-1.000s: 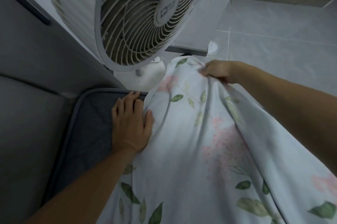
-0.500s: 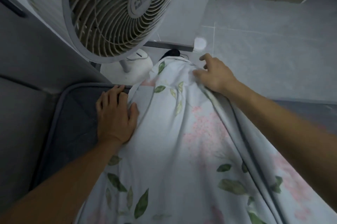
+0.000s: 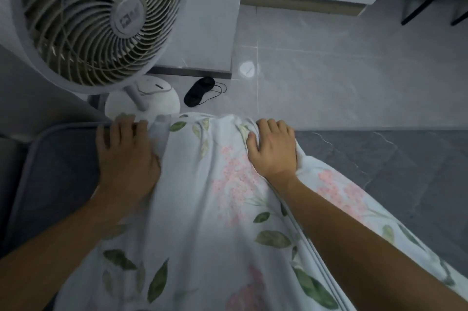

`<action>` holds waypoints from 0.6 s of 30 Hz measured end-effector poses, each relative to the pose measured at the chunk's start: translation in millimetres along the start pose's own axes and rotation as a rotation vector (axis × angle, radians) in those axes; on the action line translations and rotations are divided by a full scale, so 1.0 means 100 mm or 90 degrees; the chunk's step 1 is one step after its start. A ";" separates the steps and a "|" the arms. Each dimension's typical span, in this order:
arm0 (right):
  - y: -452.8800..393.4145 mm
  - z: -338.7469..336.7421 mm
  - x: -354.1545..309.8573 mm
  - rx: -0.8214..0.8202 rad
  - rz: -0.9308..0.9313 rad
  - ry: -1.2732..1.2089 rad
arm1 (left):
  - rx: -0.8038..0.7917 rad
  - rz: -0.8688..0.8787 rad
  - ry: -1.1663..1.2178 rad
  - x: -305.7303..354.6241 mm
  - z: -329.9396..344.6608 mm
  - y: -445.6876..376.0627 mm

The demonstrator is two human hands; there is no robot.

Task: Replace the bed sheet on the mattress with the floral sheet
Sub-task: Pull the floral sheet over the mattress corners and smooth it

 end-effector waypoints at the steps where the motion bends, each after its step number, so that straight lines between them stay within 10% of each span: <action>1: 0.00 0.02 0.01 0.009 0.005 -0.011 | 0.007 0.008 0.012 0.21 -0.09 -0.05; 6: 0.00 0.02 0.05 0.052 0.010 -0.060 | -0.062 0.024 0.148 1.23 0.25 0.02; 18: -0.02 -0.02 0.04 0.058 -0.028 -0.089 | -0.044 0.017 0.030 1.39 0.60 0.16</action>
Point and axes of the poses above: each hand's wrist, its own y-axis away from the middle knuckle, its own z-axis out of the palm, x = y × z, the point moved 4 cm from there along -y, towards the middle knuckle, and after that the axes turned 10 degrees about x, right-handed, at the moved point
